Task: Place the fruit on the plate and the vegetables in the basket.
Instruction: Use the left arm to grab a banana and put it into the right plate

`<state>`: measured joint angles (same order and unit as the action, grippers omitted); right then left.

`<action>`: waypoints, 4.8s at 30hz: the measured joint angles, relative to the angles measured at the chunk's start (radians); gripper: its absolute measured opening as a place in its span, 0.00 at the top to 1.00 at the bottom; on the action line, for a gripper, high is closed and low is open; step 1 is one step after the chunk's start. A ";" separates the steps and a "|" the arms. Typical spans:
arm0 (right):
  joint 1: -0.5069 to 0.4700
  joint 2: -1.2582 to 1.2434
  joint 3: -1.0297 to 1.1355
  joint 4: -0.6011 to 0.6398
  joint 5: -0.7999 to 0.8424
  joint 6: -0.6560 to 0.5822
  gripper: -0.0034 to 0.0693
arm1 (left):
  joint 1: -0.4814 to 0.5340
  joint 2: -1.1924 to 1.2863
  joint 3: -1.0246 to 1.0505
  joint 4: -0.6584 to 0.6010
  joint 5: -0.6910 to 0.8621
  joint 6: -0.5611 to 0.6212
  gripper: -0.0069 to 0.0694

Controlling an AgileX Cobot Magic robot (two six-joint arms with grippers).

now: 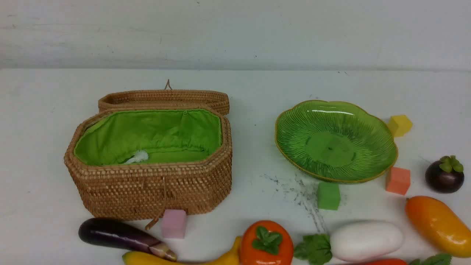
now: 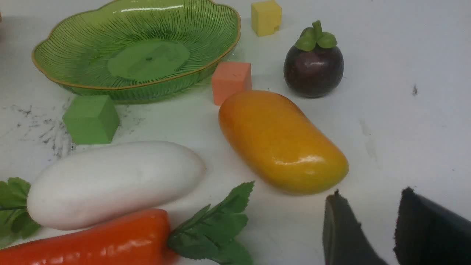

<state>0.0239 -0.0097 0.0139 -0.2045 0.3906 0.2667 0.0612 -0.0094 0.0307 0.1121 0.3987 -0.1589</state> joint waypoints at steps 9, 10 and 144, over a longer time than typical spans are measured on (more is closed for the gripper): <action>0.000 0.000 0.000 0.000 0.000 0.000 0.62 | 0.000 0.000 0.000 0.000 0.000 0.000 0.60; 0.000 0.000 0.000 0.000 0.000 0.000 0.62 | 0.000 0.000 0.000 0.000 0.000 0.000 0.60; 0.000 0.000 0.000 0.000 0.000 0.000 0.62 | -0.837 1.700 -0.895 -0.015 0.070 0.577 0.14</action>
<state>0.0239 -0.0097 0.0139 -0.2045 0.3906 0.2667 -0.7761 1.6909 -0.8644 0.0972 0.4688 0.4178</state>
